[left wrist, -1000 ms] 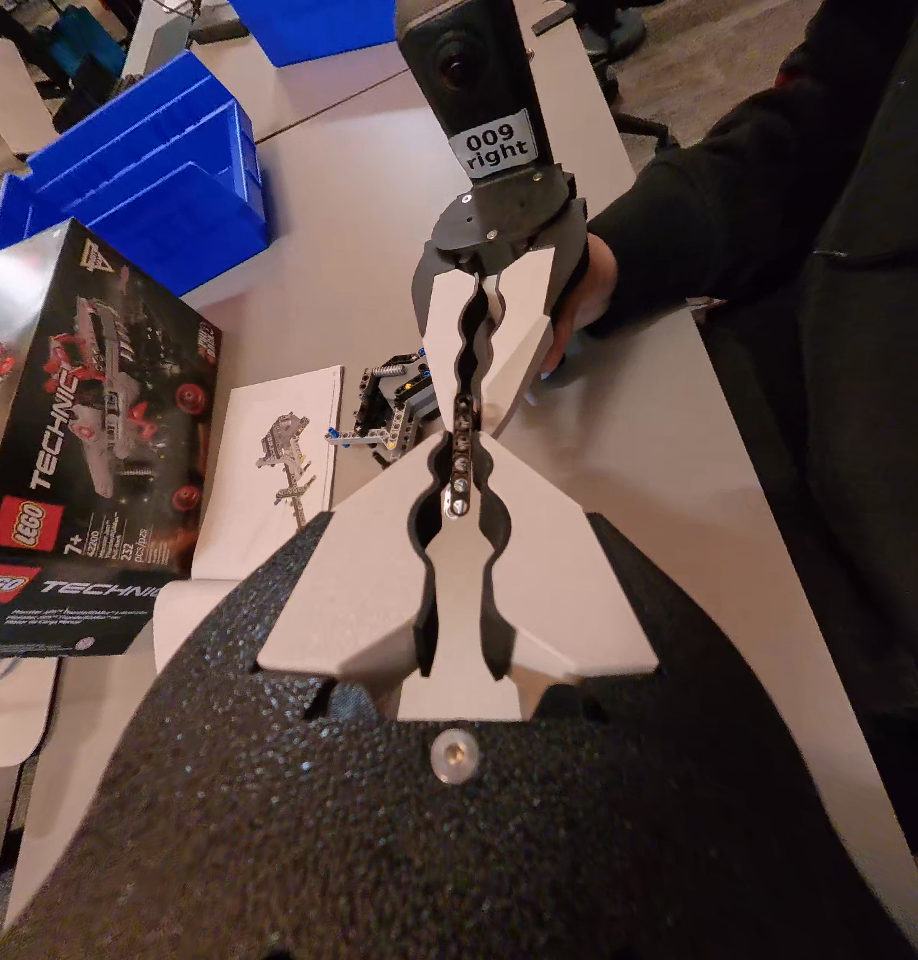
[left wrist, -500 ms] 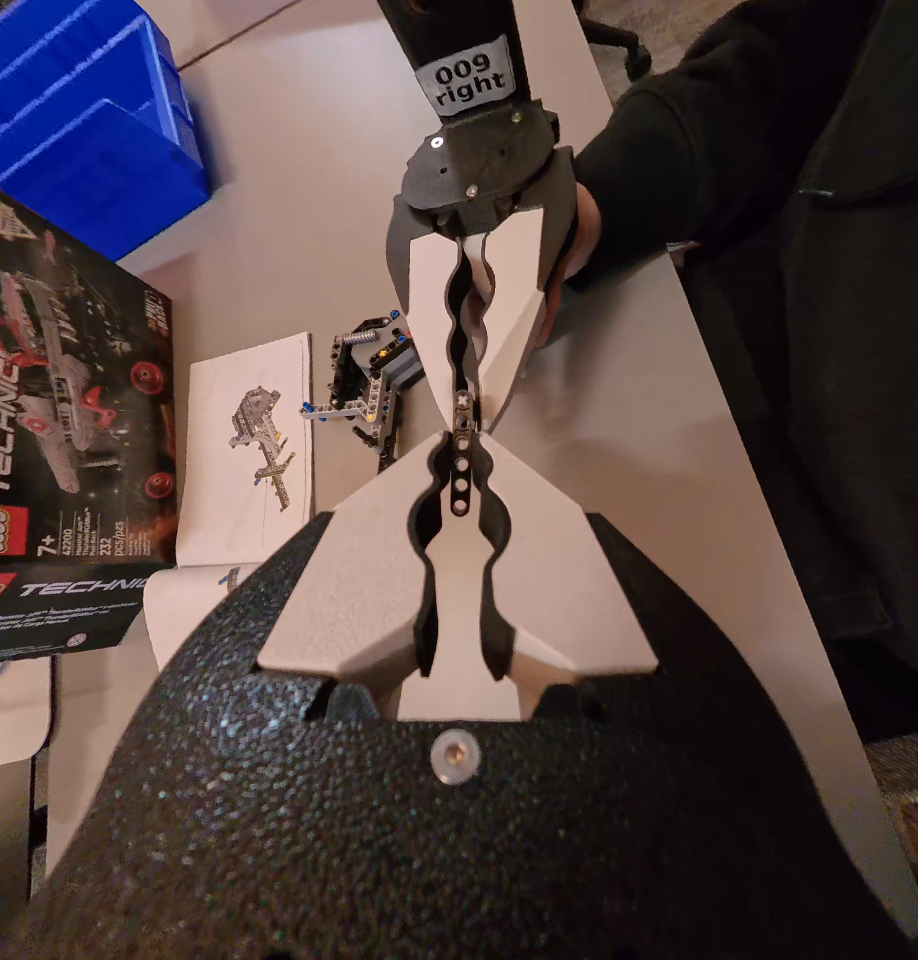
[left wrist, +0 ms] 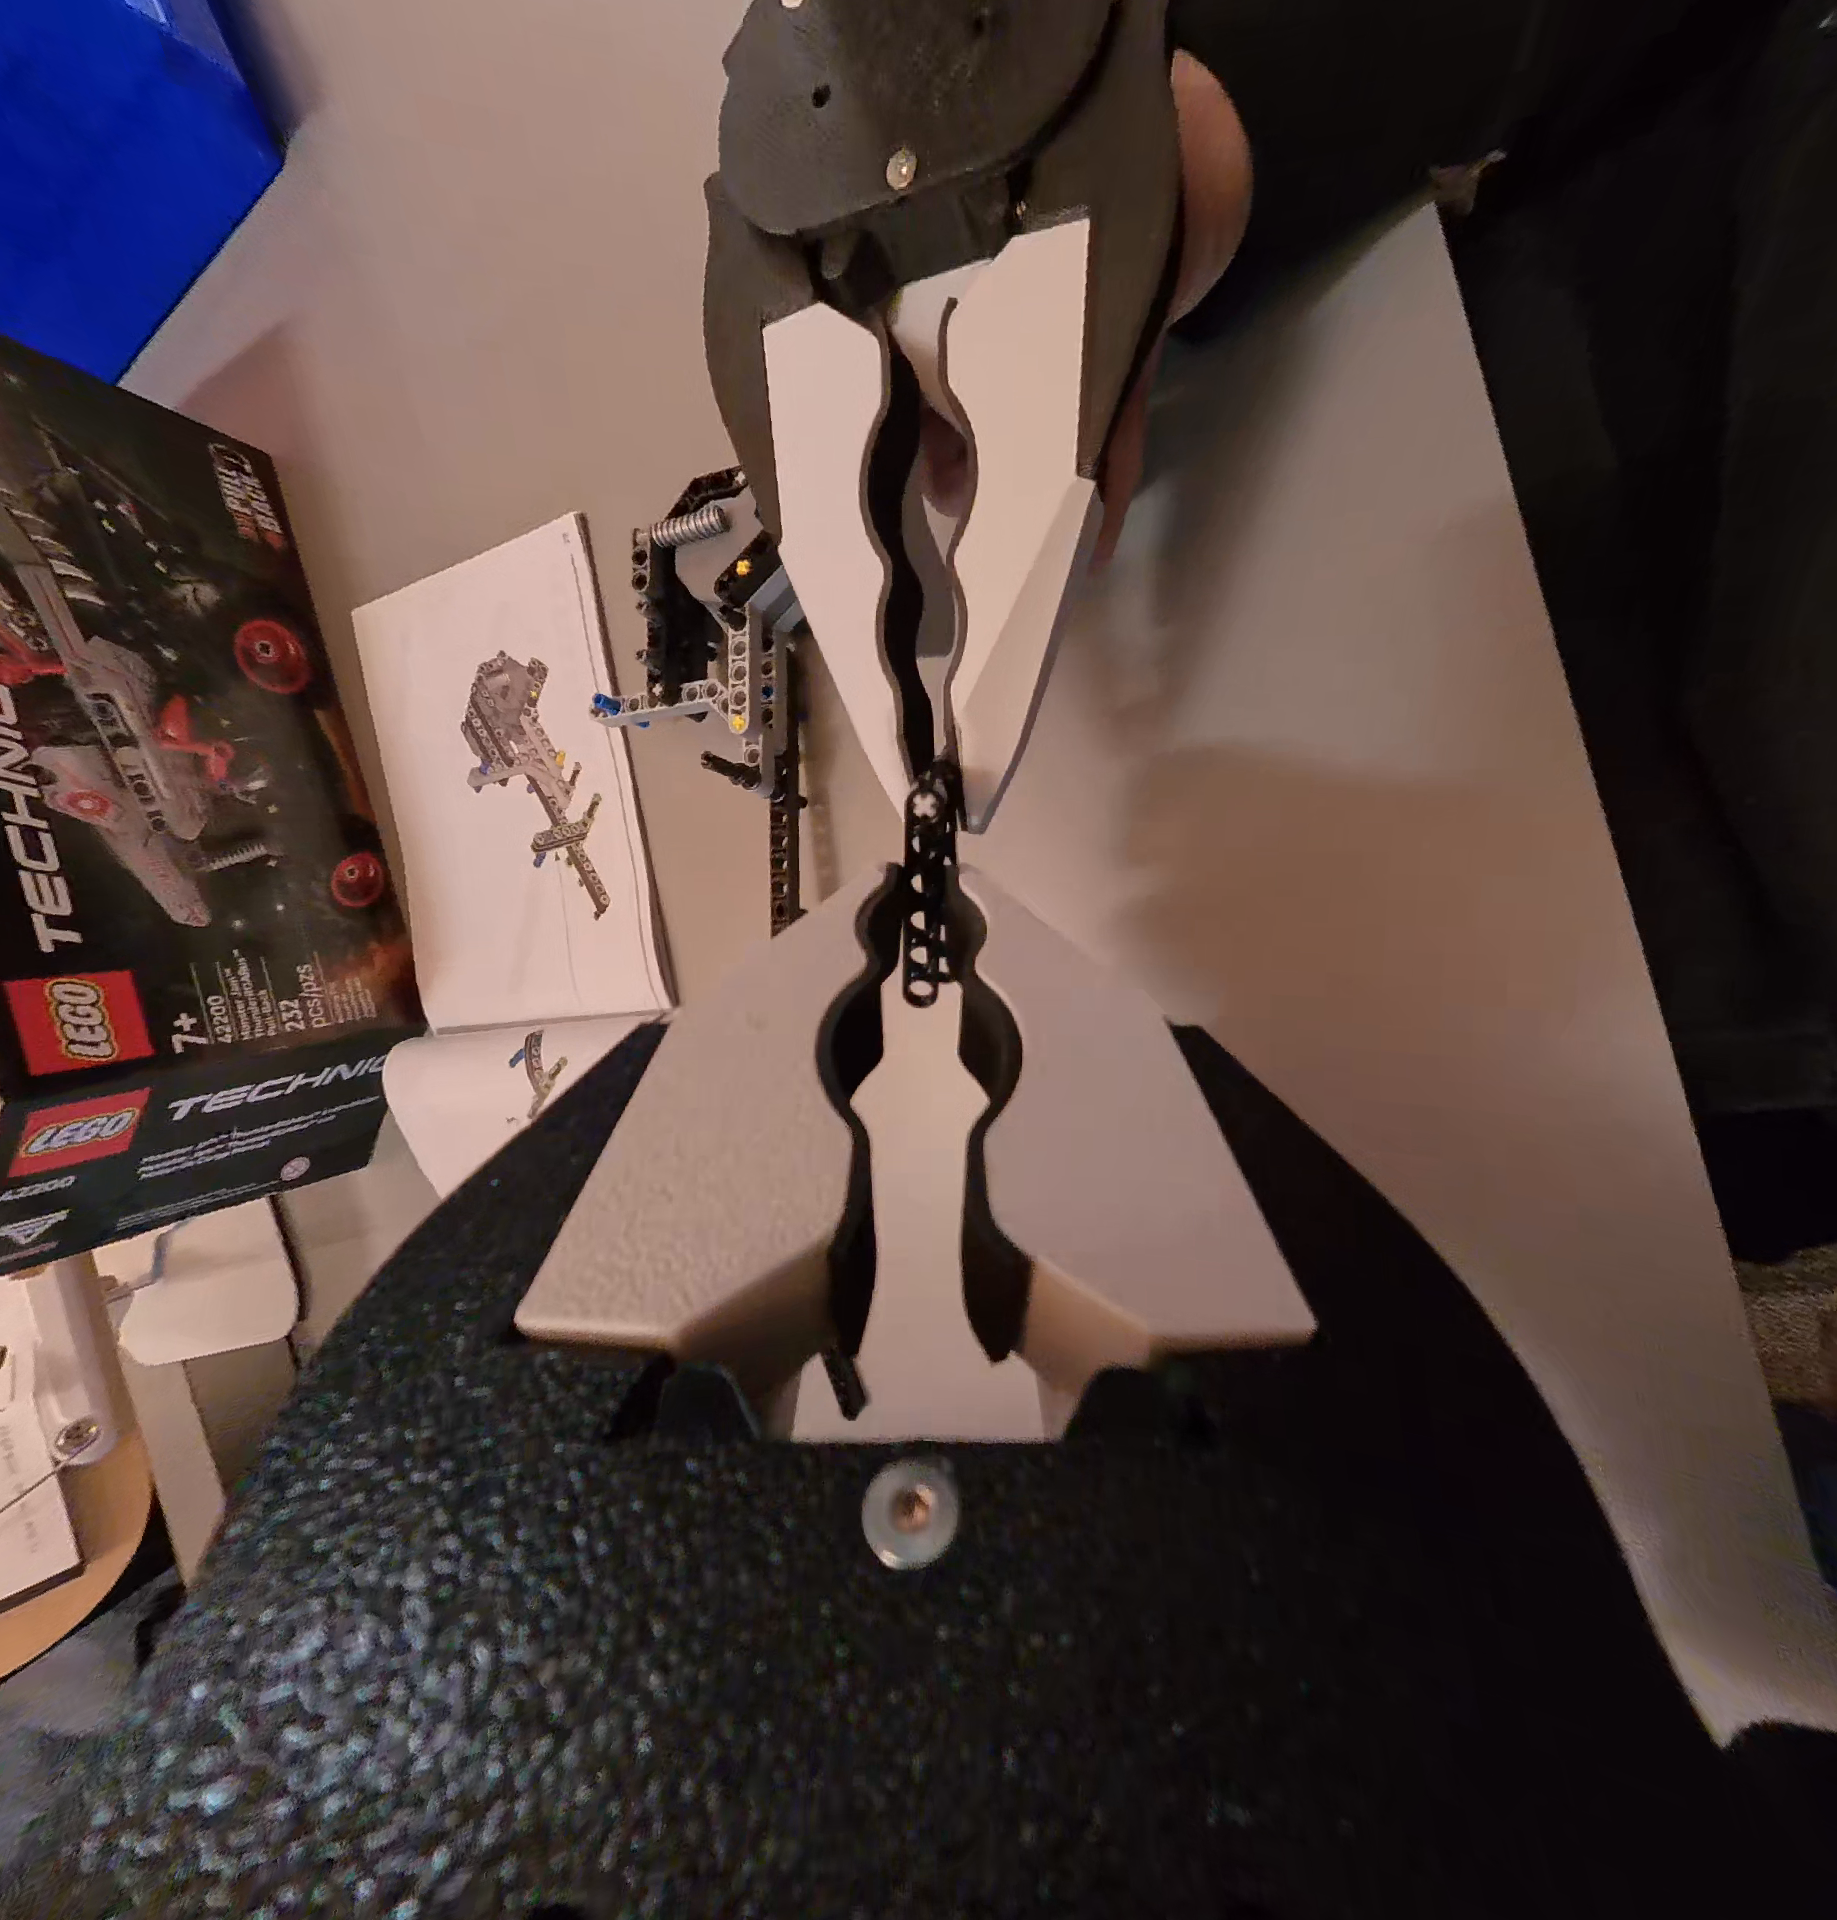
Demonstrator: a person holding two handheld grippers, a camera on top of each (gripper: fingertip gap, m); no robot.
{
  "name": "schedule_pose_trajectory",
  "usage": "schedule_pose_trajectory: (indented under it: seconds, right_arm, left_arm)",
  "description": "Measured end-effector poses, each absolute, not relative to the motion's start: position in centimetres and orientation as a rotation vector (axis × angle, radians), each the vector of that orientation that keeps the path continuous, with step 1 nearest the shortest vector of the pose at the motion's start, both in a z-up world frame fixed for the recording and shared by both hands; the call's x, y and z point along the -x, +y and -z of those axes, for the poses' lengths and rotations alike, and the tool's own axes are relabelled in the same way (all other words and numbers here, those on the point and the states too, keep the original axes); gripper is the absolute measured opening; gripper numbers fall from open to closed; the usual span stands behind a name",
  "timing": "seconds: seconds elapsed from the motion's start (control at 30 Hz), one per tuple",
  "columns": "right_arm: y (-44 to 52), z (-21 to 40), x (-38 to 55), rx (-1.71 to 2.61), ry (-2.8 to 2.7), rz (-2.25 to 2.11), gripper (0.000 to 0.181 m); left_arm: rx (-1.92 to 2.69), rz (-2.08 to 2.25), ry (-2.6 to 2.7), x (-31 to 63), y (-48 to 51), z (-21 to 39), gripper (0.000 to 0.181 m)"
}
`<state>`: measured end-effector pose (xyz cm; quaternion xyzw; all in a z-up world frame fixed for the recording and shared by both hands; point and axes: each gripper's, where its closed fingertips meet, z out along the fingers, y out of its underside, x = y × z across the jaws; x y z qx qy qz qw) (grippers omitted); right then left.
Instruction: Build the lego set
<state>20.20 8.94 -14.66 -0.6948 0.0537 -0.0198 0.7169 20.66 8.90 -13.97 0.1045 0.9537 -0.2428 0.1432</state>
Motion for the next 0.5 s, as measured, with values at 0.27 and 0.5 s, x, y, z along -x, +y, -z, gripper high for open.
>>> schedule_pose_trajectory:
  seconds: [0.27, 0.5]
  right_arm:
    - [8.4, 14.1, -20.5, 1.492, 0.137, 0.029, 0.004]
    - [8.3, 14.0, -20.4, 1.481, 0.136, 0.024, 0.004]
  left_arm:
    - [-0.264, 0.892, 2.665, -21.0, 8.1, 13.3, 0.006]
    - [-0.227, 1.004, 2.693, -20.9, 7.8, 13.2, 0.009]
